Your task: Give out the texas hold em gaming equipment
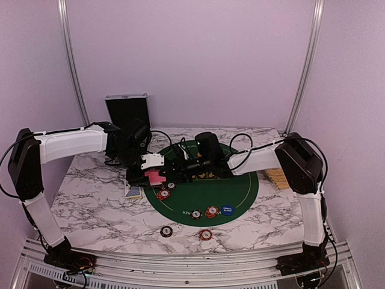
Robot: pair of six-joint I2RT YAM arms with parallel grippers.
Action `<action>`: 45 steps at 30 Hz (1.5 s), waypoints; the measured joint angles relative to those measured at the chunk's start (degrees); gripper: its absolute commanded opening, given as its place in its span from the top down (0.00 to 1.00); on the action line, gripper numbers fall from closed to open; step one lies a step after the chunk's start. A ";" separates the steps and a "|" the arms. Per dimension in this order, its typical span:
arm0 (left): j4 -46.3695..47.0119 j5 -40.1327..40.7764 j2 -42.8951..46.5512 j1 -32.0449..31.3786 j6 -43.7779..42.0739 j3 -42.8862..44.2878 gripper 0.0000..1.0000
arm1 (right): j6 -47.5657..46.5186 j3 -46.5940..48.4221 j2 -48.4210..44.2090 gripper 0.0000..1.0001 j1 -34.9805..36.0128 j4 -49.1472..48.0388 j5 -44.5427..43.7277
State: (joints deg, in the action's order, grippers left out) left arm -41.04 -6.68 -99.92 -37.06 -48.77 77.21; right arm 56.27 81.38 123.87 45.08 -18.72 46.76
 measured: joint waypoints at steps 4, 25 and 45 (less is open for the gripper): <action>0.00 -0.24 0.00 0.00 0.13 -0.04 0.88 | -0.02 -0.70 -0.02 0.81 0.00 0.02 -0.28; 0.02 -0.17 0.00 0.04 0.20 -0.59 0.90 | -2.14 -1.90 -1.97 0.89 -0.11 1.22 -0.37; 0.13 0.22 0.00 0.04 0.17 -0.79 0.92 | 3.37 -5.31 -2.12 1.00 -0.39 -6.08 1.81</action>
State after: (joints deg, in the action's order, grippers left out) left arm -40.91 -6.46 -99.92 -37.01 -48.60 76.42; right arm 59.64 76.07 121.75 44.69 -24.80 48.58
